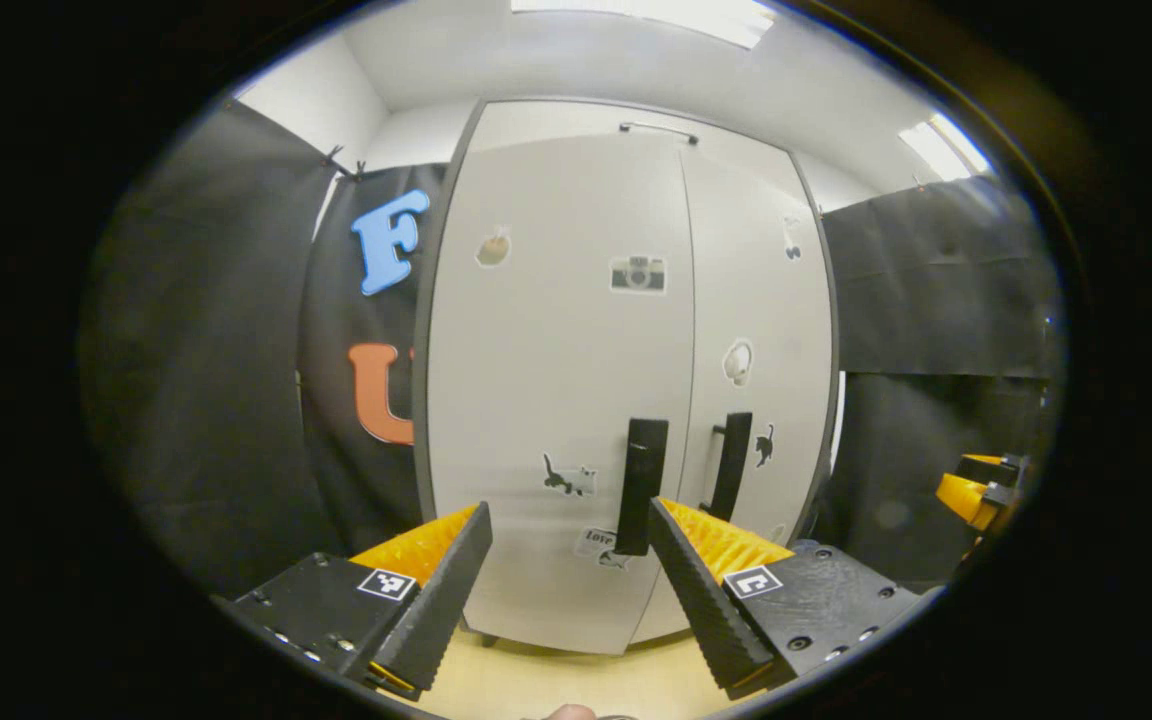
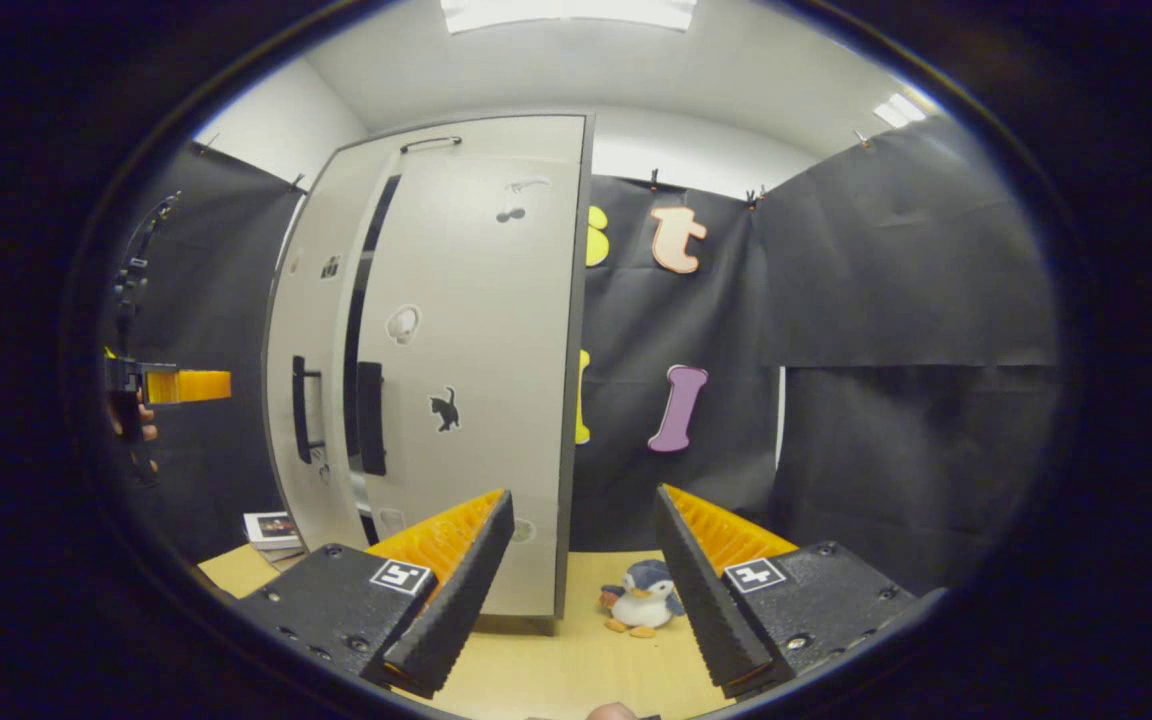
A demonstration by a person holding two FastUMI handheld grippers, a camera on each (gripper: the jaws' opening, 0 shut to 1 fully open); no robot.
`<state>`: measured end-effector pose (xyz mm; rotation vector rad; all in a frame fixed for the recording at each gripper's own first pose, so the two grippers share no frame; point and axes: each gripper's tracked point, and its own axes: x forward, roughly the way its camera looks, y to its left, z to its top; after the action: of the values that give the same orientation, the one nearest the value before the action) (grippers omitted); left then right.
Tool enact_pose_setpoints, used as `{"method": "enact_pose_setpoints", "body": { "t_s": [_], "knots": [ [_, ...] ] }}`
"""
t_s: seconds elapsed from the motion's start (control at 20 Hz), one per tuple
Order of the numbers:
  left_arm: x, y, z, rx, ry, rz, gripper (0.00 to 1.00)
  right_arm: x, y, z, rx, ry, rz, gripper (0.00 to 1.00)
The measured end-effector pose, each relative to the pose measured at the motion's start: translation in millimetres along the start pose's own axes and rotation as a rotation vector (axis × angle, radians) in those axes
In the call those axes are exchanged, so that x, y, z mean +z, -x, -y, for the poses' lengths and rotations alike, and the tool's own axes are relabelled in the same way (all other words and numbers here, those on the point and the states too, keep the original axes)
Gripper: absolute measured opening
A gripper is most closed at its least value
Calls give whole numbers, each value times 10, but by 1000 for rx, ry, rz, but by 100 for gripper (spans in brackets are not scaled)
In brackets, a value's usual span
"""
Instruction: Grasp the bottle in the cabinet with the left hand and place it on the coaster, then close the right door with the right hand and the left door with the left hand.
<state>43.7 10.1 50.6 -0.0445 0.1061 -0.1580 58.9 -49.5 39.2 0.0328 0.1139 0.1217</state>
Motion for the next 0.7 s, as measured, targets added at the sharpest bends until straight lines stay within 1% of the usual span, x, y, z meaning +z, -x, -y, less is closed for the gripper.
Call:
{"method": "enact_pose_setpoints", "body": {
  "t_s": [0.15,0.35,0.5,0.6,0.7],
  "knots": [
    [317,265,-117,47,-32,72,100,294,61,-82,27,-11,56,92],
    [666,571,-262,76,0,160,100,629,161,-185,64,-29,125,92],
    [810,740,-323,90,29,194,100,774,233,-171,66,-36,156,92],
    [866,803,-426,127,31,213,100,839,259,-166,76,-46,171,92],
    [905,862,-513,165,28,226,100,898,281,-113,69,-49,183,92]
  ]
}}
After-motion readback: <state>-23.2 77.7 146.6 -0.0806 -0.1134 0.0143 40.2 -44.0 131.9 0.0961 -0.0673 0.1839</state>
